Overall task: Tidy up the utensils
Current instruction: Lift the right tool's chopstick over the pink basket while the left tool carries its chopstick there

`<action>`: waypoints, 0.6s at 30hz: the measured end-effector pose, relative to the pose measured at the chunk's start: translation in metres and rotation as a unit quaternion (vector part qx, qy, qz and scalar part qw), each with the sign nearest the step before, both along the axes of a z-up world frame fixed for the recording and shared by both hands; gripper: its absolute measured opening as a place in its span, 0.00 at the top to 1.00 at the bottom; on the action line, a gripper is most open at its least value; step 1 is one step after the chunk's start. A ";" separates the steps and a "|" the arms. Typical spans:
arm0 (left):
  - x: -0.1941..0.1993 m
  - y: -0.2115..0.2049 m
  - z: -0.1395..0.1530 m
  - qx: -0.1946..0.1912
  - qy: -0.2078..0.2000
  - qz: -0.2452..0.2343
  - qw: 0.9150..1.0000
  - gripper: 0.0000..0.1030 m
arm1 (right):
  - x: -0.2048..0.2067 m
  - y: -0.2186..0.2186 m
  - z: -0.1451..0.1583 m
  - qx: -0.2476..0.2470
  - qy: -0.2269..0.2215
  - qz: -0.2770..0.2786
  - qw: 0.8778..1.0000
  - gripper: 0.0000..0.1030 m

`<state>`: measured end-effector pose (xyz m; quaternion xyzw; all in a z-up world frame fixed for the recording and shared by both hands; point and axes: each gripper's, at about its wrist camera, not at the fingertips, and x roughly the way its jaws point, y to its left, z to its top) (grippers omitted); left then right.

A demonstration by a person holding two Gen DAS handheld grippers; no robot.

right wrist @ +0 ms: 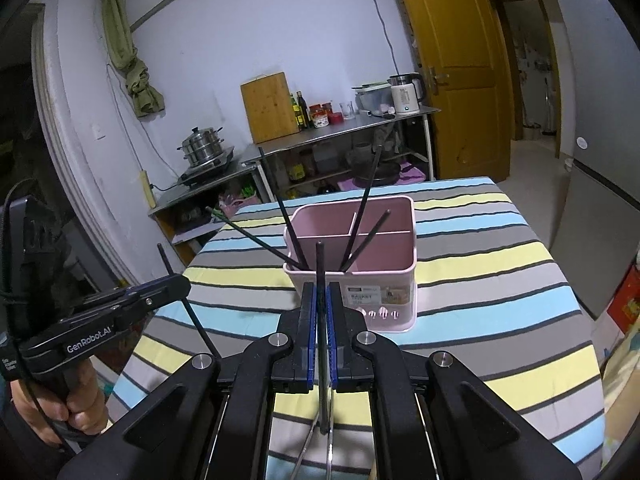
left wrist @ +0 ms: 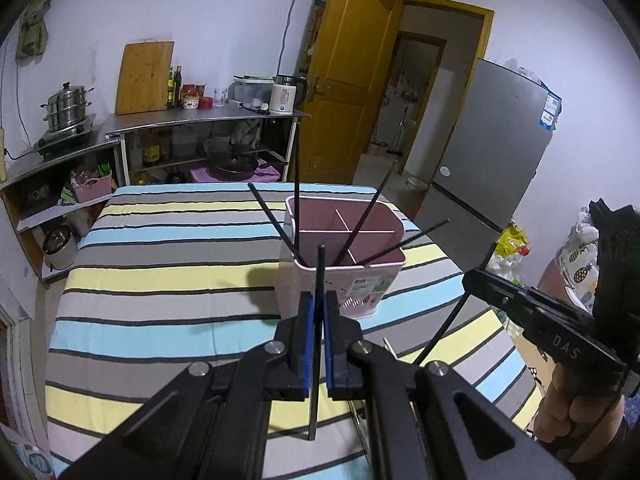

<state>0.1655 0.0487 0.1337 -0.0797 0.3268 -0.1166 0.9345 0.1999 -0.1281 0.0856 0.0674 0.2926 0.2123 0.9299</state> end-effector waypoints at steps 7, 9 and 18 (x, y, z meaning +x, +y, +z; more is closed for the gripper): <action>-0.021 0.001 0.000 0.005 0.002 0.005 1.000 0.95 | -0.023 -0.002 0.002 -0.007 -0.006 0.002 1.000 0.96; -0.026 0.003 -0.001 0.005 0.005 0.008 1.000 0.95 | -0.029 -0.003 0.002 -0.008 -0.007 0.002 1.000 0.96; -0.040 0.003 -0.008 0.007 0.021 0.009 1.000 0.95 | -0.042 -0.008 0.003 -0.017 -0.001 0.001 1.000 0.96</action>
